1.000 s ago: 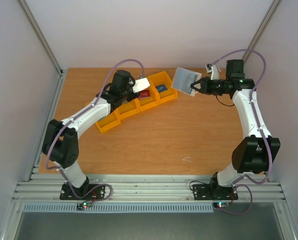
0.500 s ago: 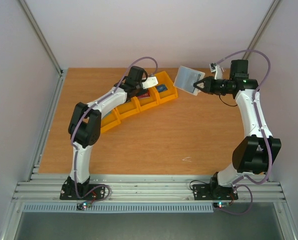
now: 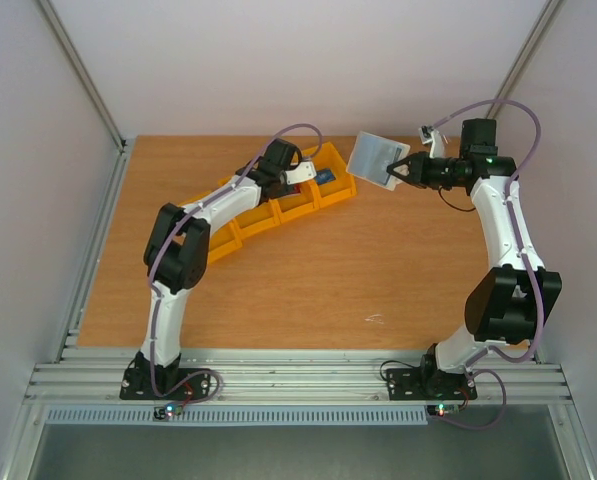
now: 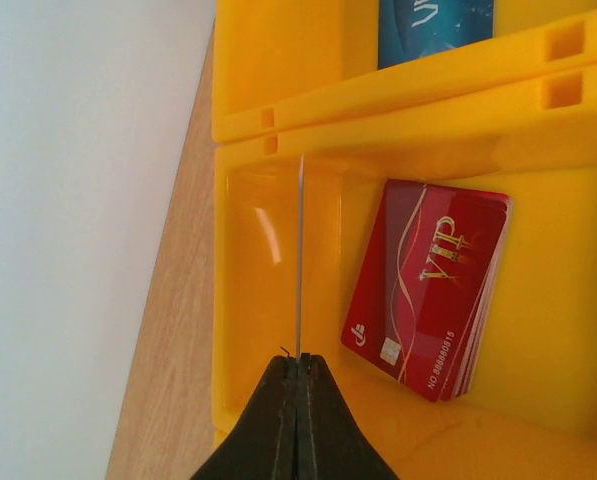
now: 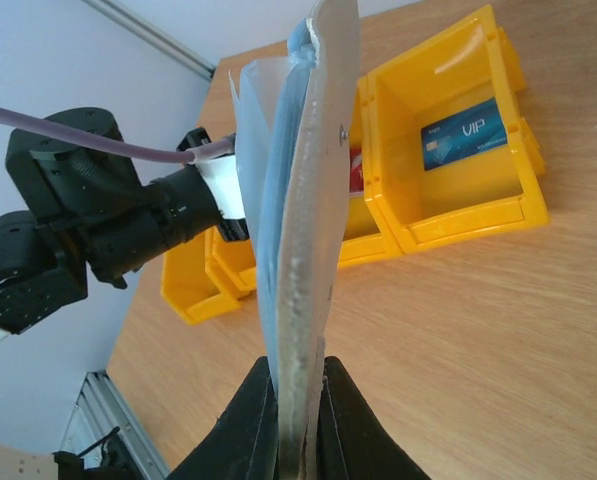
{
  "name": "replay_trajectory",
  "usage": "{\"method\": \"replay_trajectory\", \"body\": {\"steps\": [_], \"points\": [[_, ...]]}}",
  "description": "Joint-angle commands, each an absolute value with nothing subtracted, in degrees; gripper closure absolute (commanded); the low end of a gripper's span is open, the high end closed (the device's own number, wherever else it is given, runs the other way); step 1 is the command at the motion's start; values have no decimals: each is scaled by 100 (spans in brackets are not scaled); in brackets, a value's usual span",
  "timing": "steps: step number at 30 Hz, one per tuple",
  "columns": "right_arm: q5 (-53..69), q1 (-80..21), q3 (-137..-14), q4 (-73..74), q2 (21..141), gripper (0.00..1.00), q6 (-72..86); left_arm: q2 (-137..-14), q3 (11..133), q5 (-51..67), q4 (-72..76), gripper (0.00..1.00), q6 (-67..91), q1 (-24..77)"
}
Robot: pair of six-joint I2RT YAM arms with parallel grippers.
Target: Take the credit cards out of the card holder
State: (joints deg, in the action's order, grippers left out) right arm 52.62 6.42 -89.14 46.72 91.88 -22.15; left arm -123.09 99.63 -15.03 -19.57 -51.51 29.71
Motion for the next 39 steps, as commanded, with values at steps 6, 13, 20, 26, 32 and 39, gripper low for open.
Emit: {"method": "replay_trajectory", "body": {"steps": [6,13,20,26,32,39], "points": [[5524,677,-9097,4619,9096,99,-2354,-12796,10413,-1736,-1974,100,-5504,2997],[5587,677,-9105,4606,9096,99,-2364,-12980,10613,-1627,-2159,100,-5597,2997],[5604,677,-9108,4614,9089,99,-2355,-13249,10780,-1749,-2182,100,-5701,2997],[5664,677,-9123,4602,9127,99,-2329,-13258,10767,-1615,-2183,100,-5734,2995],[5680,677,-9110,4589,9116,99,-2333,-13289,10741,-1638,-2211,100,-5748,2997],[5634,677,-9102,4623,9047,99,-2371,-13258,10705,-1462,-2314,96,-5750,2997]]}}
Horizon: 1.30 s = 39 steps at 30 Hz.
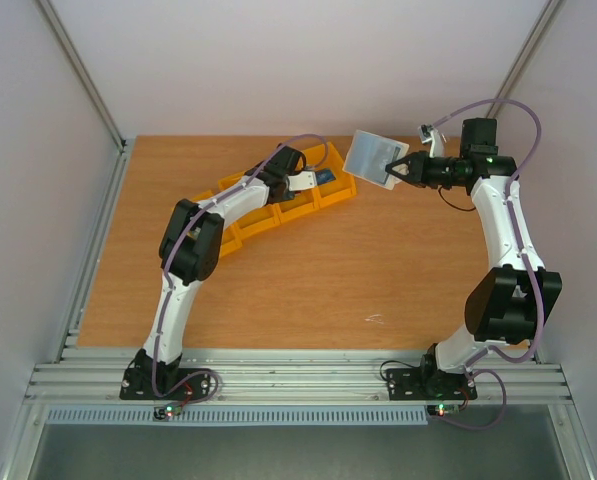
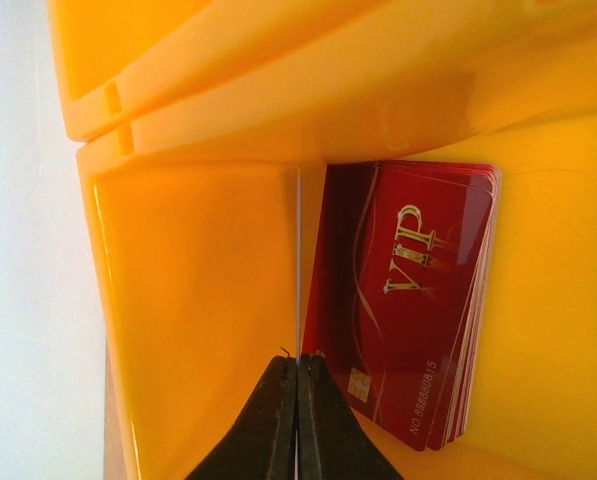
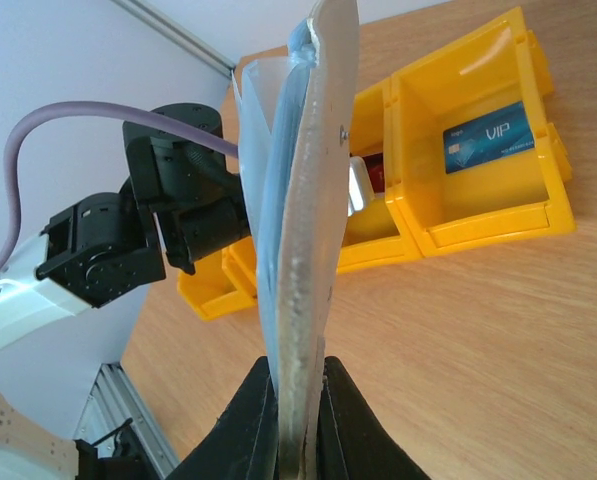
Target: Take the credit cards out of the card holder
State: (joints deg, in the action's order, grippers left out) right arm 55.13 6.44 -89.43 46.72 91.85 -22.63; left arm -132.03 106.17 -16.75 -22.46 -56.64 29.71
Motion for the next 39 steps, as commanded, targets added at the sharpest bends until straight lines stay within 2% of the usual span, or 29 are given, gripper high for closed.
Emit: {"method": "replay_trajectory", "body": {"steps": [1,8,16,21,27,31,35,39], "points": [[5634,677,-9101,4633,9044,99,-2379,-13262,10703,-1447,-2306,95,-5756,2997],[5608,676,-9088,4649,9015,99,-2382,-13215,10619,-1259,-2365,85,-5756,2986],[5616,677,-9096,4658,9010,99,-2380,-12977,10420,-1081,-2326,83,-5748,2971],[5616,677,-9112,4672,9022,99,-2394,-12654,10394,-736,-2260,75,-5633,2971],[5674,677,-9124,4713,8983,99,-2455,-11821,10198,-120,-2057,55,-5128,2963],[5912,668,-9123,4751,8957,99,-2514,-11156,9949,815,-2217,45,-4267,2900],[6468,647,-9107,4759,8868,99,-2681,-10476,9697,2923,-2323,32,-3016,2554],[6901,445,-9151,5022,8740,99,-3126,-9972,9061,5214,-1272,1,-1143,2164]]}}
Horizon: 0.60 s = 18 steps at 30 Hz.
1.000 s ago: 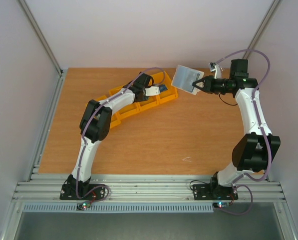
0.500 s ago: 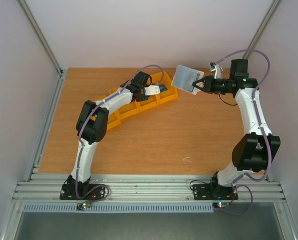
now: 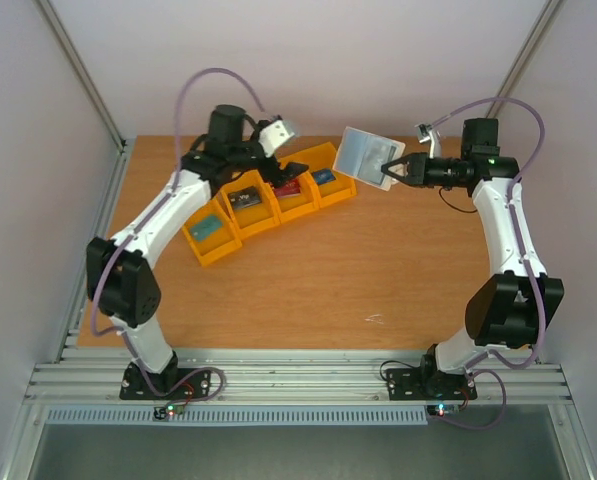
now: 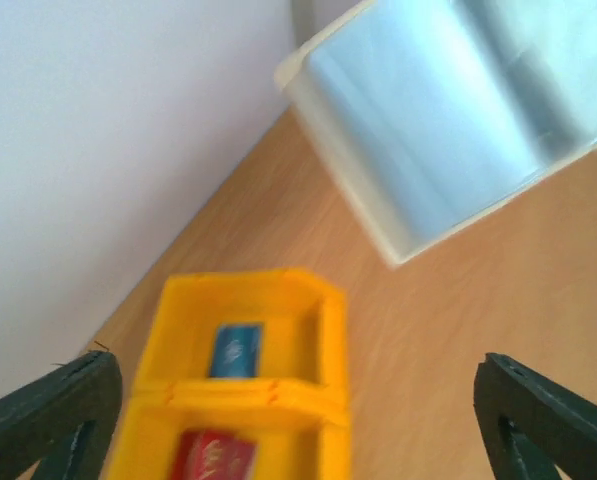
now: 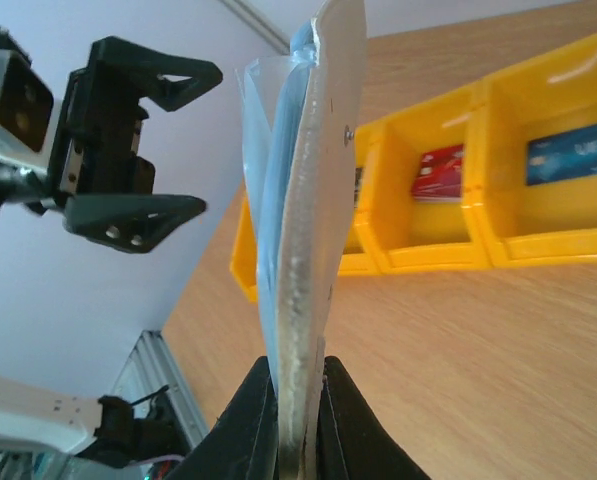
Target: Take the credit cards out of the card holder
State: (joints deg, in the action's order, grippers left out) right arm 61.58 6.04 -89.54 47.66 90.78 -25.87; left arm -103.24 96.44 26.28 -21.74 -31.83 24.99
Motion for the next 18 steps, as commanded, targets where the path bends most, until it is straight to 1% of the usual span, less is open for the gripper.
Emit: {"method": "replay_trajectory", "body": {"steps": [1,2,3,4,5,9,18], "points": [[6970,361,-9184,5131,8730,99,-3274,-9842,8792,5610,-708,1,-554,2122],[7024,273,-9230,5267,8732,99,-3416,-9725,8470,5976,-11,0,-73,2097],[7061,183,-9288,5412,8736,99,-3558,-9594,8159,6237,779,1,791,2085],[7104,61,-9356,5565,8736,99,-3720,-9490,7958,6383,1210,1,1373,2094],[7152,15,-9431,5738,8736,99,-3870,-9387,7836,6417,1317,1,1576,2126],[7313,-476,-9718,6331,8747,99,-4439,-8982,7323,6143,1475,1,1739,2123],[7314,-1178,-10401,7374,9127,99,-5078,-8263,6487,6310,2141,1,2043,2038]]}}
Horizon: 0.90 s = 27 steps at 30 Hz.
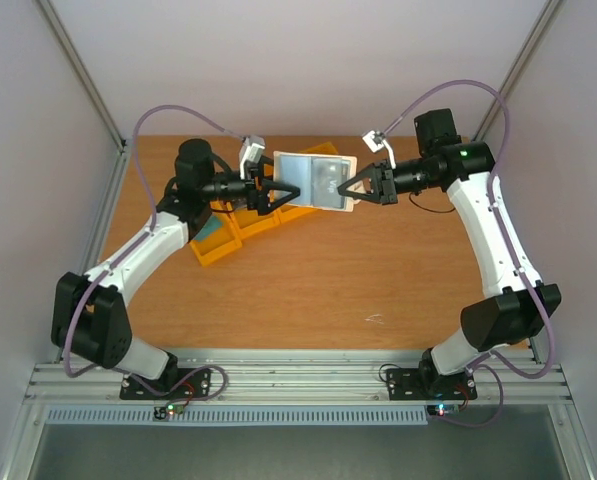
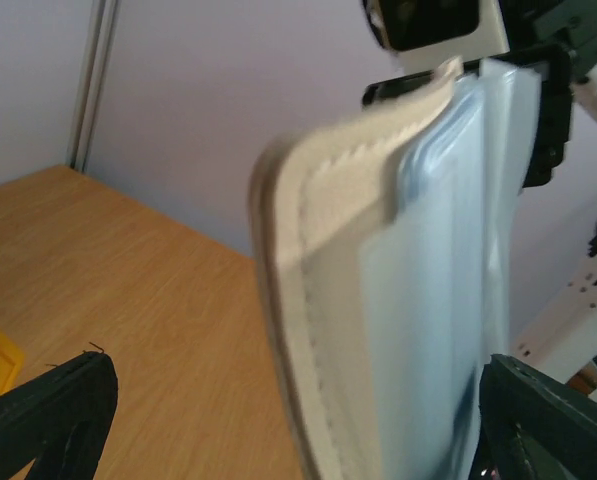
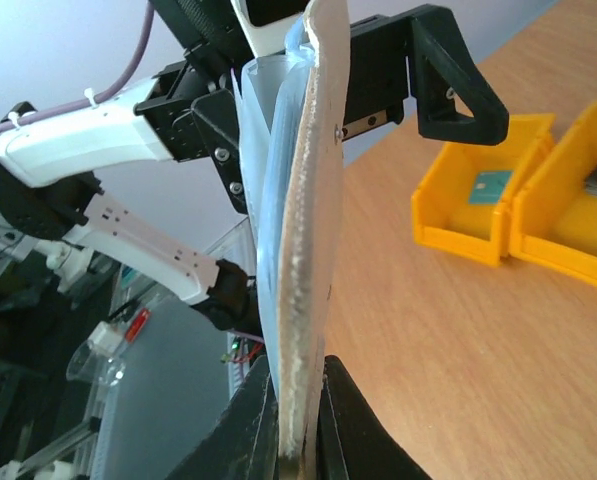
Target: Take the credit cards out of the card holder
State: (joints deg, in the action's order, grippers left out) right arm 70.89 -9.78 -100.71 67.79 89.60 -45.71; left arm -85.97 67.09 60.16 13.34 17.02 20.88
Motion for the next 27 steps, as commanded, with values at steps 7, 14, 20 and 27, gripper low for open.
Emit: {"method": "replay_trajectory", "body": {"steps": [7,14,20,27], "points": [[6942,-1542,-10395,6817,9128,99,-4538,-7945,6138,6620,2862,52,2000,2122],[6399,-1748,-10018,5389,8863,91,-3659,-7843,5941,6394,3005,100,1572,2343],[5135,-1890,-9310,3787,8556,88,-2662,-7815,5907,6261,3280,100,1174,2454],[5315,-2237,-9262,3389,8679,69,-2599,-7829,5872,6198,3537,100,1091,2486]]}}
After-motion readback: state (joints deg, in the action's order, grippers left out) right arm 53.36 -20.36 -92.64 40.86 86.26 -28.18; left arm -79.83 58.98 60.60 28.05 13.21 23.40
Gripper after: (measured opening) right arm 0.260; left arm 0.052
